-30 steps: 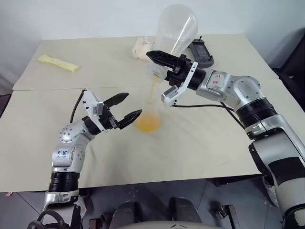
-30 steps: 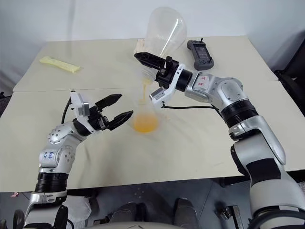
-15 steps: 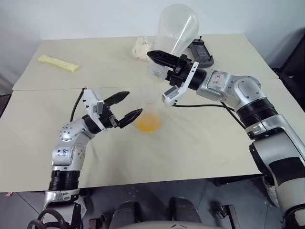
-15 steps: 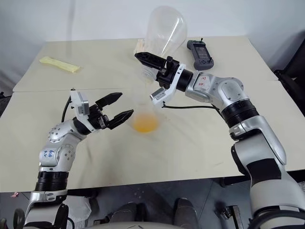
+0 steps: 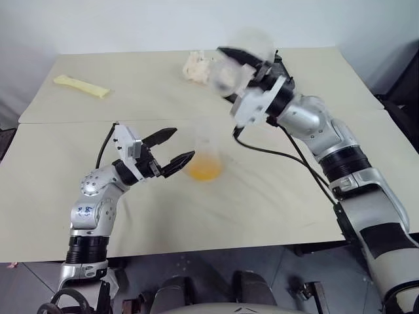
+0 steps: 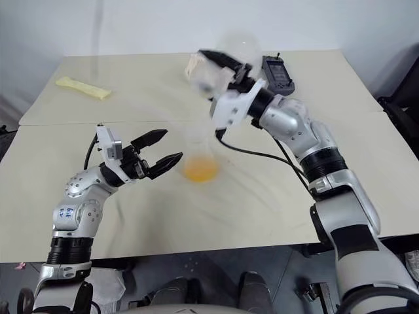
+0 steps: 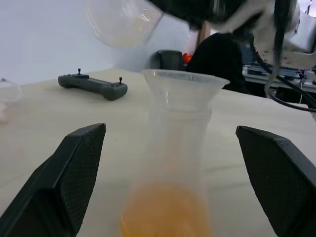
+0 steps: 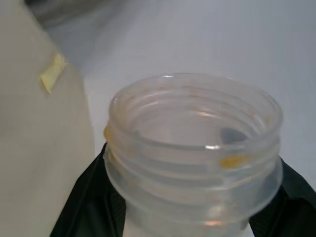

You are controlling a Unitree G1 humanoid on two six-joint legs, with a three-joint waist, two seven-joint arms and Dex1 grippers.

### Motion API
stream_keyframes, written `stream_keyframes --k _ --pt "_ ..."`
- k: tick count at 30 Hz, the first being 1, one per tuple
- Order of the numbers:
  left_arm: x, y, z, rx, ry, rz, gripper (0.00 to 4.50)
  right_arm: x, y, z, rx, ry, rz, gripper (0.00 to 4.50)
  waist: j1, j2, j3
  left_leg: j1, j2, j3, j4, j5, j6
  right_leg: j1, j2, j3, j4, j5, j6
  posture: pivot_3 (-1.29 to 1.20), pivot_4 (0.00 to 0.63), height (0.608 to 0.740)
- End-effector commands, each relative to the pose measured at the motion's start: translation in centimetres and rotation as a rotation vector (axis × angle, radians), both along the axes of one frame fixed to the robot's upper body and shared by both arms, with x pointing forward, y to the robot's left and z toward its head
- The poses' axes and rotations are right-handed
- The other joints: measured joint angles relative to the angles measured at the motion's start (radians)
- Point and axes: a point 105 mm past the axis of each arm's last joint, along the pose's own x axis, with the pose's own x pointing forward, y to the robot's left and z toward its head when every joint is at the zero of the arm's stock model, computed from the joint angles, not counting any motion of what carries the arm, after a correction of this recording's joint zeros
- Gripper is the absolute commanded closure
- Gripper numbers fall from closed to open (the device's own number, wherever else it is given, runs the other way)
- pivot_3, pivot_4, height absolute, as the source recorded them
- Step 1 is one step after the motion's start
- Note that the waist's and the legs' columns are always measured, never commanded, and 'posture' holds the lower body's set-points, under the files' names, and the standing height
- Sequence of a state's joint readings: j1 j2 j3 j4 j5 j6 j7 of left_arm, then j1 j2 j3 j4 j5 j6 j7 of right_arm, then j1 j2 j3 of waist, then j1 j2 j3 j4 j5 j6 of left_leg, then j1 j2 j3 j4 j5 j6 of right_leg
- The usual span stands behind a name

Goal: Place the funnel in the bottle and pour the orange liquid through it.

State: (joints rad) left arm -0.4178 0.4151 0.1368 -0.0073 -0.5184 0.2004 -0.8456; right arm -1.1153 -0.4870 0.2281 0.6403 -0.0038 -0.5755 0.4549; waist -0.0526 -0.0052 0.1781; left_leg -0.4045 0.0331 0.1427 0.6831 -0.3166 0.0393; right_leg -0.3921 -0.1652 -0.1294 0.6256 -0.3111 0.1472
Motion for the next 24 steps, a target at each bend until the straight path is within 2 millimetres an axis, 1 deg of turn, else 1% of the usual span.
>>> stream_keyframes --k 1,2,3,4,5,6,8,9,12,14,19,23,24 --pt "-0.8 0.3 1.0 0.012 -0.049 0.005 0.0 -0.4 -4.6 1.9 0.22 0.29 0.136 1.92 0.006 0.0 0.0 0.0 0.0 -0.001 0.0 0.0 0.0 0.0 0.0 0.0 0.0 0.0 0.0 0.0 0.15 0.74" --pt "-0.8 0.3 1.0 0.014 -0.047 0.008 0.0 -0.4 -5.7 1.6 0.223 0.347 0.135 1.92 0.011 0.0 0.0 0.0 0.0 -0.001 0.0 0.0 0.0 0.001 0.0 0.0 0.0 0.0 0.0 0.0 0.15 0.74" --pt "-0.9 0.4 1.0 0.009 -0.045 0.013 0.0 -0.5 -7.1 1.5 0.224 0.339 0.097 1.92 0.016 0.0 0.0 0.0 0.0 -0.002 0.0 0.0 0.0 0.001 0.0 0.0 0.0 0.0 0.0 0.0 0.15 0.74" --pt "-1.0 0.5 0.9 0.01 -0.043 0.014 0.0 -0.2 -8.5 1.2 0.265 0.382 0.066 1.92 0.021 0.0 0.0 0.0 0.0 -0.001 0.0 0.0 0.0 0.001 0.0 0.0 0.0 0.0 0.0 0.0 0.15 0.74" --pt "-1.1 0.5 0.8 0.009 -0.039 0.014 0.0 0.1 -10.0 0.6 0.32 0.448 0.046 1.92 0.023 0.0 0.0 0.0 -0.001 -0.001 0.0 0.0 0.0 0.0 0.0 0.0 -0.001 0.0 0.0 0.0 0.15 0.74" --pt "-1.3 0.6 0.7 0.01 -0.035 0.016 0.0 0.1 -11.4 -0.6 0.33 0.496 0.02 1.92 0.025 0.0 0.0 0.0 0.0 0.0 0.0 0.0 0.0 0.0 0.0 0.0 -0.001 0.0 0.0 0.0 0.15 0.74" --pt "-1.4 0.8 0.7 0.014 -0.032 0.022 0.0 0.0 -13.0 -2.7 0.318 0.55 -0.016 1.92 0.027 0.0 0.0 0.0 0.0 0.0 0.0 0.0 0.0 0.0 0.0 0.0 -0.002 0.0 0.0 0.0 0.15 0.74" --pt "-1.4 0.9 0.7 0.014 -0.032 0.027 0.0 0.0 -13.7 -3.5 0.31 0.551 -0.05 1.92 0.026 0.0 0.0 0.0 0.0 0.001 0.0 0.0 0.0 0.0 0.0 0.0 -0.002 0.0 0.0 0.0 0.15 0.74" --pt "-1.4 1.0 0.8 0.016 -0.033 0.034 0.0 0.0 -15.4 -5.3 0.302 0.577 -0.137 1.92 0.022 0.0 0.0 0.0 -0.001 0.003 0.0 0.0 0.0 -0.001 0.0 0.001 -0.003 0.0 0.0 0.0 0.15 0.74" --pt "-1.5 1.1 0.9 0.018 -0.034 0.038 0.0 -0.1 -17.3 -6.5 0.359 0.604 -0.198 1.92 0.023 0.0 0.0 0.0 0.0 0.004 -0.001 0.0 0.0 -0.001 0.0 0.001 -0.003 0.0 0.0 0.0 0.15 0.74" --pt "-1.6 1.0 0.9 0.02 -0.031 0.037 0.0 -0.8 -20.1 -8.3 0.482 0.677 -0.243 1.92 0.027 0.0 0.0 0.0 0.0 0.004 -0.001 0.0 0.0 -0.001 0.0 0.002 -0.003 0.0 0.0 0.0 0.15 0.74" --pt "-1.5 1.0 0.9 0.023 -0.025 0.034 0.0 -1.8 -19.7 -9.4 0.474 0.724 -0.191 1.92 0.028 0.0 0.0 0.0 0.0 0.004 0.0 0.0 0.0 -0.001 0.0 0.002 -0.003 0.0 0.0 0.0 0.15 0.74" --pt "-1.5 1.1 0.9 0.026 -0.023 0.032 0.0 -2.0 -19.7 -9.1 0.485 0.688 -0.183 1.58 0.028 0.0 0.0 0.0 0.0 0.004 0.0 0.0 0.0 -0.001 0.0 0.001 -0.003 0.0 0.0 0.0 0.15 0.74"
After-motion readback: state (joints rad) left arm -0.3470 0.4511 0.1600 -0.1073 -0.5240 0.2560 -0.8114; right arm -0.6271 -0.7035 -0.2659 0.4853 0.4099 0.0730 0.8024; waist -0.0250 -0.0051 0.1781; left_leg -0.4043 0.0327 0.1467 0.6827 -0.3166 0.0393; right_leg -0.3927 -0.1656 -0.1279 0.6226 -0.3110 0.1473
